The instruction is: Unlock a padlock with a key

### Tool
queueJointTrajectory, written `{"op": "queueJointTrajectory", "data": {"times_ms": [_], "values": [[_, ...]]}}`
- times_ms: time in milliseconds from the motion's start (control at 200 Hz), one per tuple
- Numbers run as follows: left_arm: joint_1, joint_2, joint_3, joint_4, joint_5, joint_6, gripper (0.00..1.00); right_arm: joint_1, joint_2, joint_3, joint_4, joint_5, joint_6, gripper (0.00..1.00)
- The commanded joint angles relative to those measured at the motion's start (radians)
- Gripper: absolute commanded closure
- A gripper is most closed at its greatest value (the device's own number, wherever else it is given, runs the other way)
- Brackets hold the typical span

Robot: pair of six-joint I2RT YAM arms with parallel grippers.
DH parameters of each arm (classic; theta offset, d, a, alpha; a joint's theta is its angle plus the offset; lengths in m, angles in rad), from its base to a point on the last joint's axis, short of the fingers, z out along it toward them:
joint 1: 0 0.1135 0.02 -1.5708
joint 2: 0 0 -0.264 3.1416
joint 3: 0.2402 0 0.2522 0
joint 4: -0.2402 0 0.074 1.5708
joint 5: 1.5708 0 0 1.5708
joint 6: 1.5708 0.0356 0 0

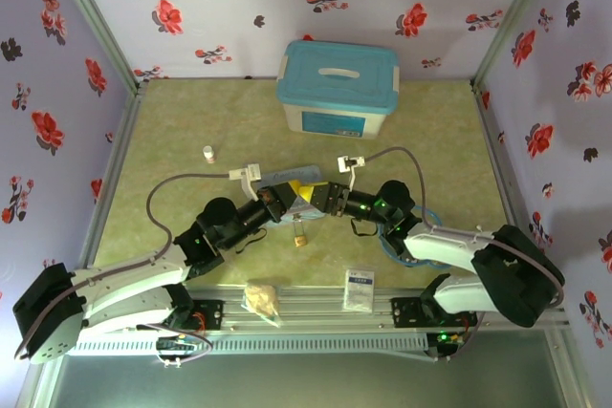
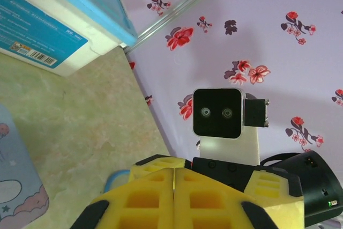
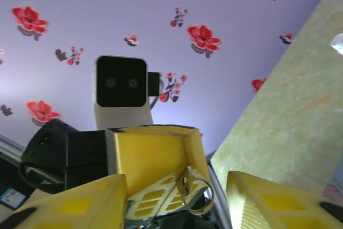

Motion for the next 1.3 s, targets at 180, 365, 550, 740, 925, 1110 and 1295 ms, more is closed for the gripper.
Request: {"op": "queueJointTrajectory", "data": {"times_ms": [180, 365, 550, 740, 925, 1110, 1295], "values": [[0.010, 0.010, -0.010, 0.118, -0.008, 0.004, 1.00, -0.007, 0.080, -0.003, 0.234, -0.043, 0.091, 0.71], [0.013, -0.008, -0.022, 0.124, -0.022, 0.001, 1.00, -0.005, 0.087, -0.011, 0.235, -0.032, 0.087, 0.73], [0.012, 0.007, -0.029, 0.158, -0.019, -0.017, 1.00, -0.005, 0.104, 0.004, 0.234, -0.037, 0.088, 0.74], [0.015, 0.011, -0.029, 0.165, -0.021, -0.024, 1.00, -0.005, 0.099, -0.006, 0.235, -0.021, 0.074, 0.76], [0.014, 0.016, -0.032, 0.157, -0.021, -0.047, 1.00, -0.010, 0.094, -0.002, 0.234, 0.007, 0.062, 0.75], [0.014, 0.020, -0.040, 0.155, -0.014, -0.055, 1.00, -0.012, 0.095, 0.001, 0.235, 0.026, 0.057, 0.76], [0.014, 0.030, -0.057, 0.174, -0.019, -0.073, 1.00, -0.011, 0.113, 0.024, 0.234, 0.012, 0.064, 0.78]]}}
